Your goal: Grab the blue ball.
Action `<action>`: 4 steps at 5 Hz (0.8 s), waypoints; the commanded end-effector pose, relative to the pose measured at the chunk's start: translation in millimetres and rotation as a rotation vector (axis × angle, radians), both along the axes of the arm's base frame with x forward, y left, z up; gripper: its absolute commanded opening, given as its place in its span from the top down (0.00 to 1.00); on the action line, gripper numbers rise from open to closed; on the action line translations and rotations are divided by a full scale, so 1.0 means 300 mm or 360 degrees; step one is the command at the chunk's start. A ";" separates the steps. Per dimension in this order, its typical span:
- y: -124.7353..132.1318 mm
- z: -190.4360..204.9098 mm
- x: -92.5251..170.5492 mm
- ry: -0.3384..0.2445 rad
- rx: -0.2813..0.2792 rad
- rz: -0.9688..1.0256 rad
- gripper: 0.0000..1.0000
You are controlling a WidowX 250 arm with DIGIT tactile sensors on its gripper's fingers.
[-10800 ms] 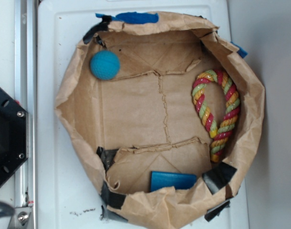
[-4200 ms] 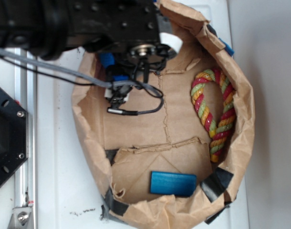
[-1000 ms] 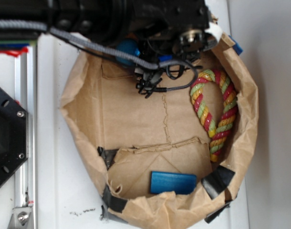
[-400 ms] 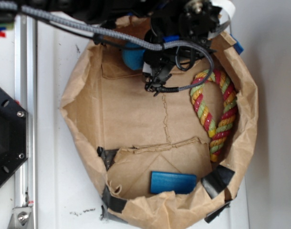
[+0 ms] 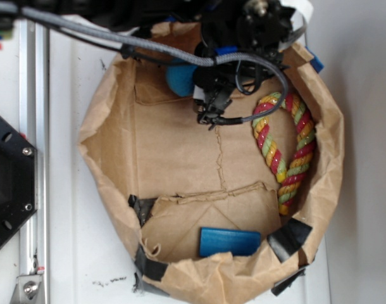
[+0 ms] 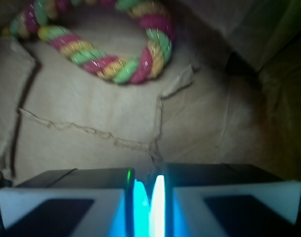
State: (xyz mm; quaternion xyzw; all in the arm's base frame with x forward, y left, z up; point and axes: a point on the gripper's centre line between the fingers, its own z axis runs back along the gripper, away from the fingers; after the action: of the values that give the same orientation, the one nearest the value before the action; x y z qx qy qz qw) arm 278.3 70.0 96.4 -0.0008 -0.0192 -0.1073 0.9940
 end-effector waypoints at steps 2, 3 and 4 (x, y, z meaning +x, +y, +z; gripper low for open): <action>-0.191 0.200 0.036 -0.0240 -0.0112 -0.0037 1.00; -0.196 0.202 0.020 -0.0254 -0.0128 -0.0047 1.00; -0.217 0.206 0.039 -0.0323 -0.0106 0.0022 1.00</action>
State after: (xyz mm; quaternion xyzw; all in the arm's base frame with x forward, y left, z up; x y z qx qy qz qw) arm 288.2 15.6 140.2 -0.0285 -0.0922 -0.0895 0.9913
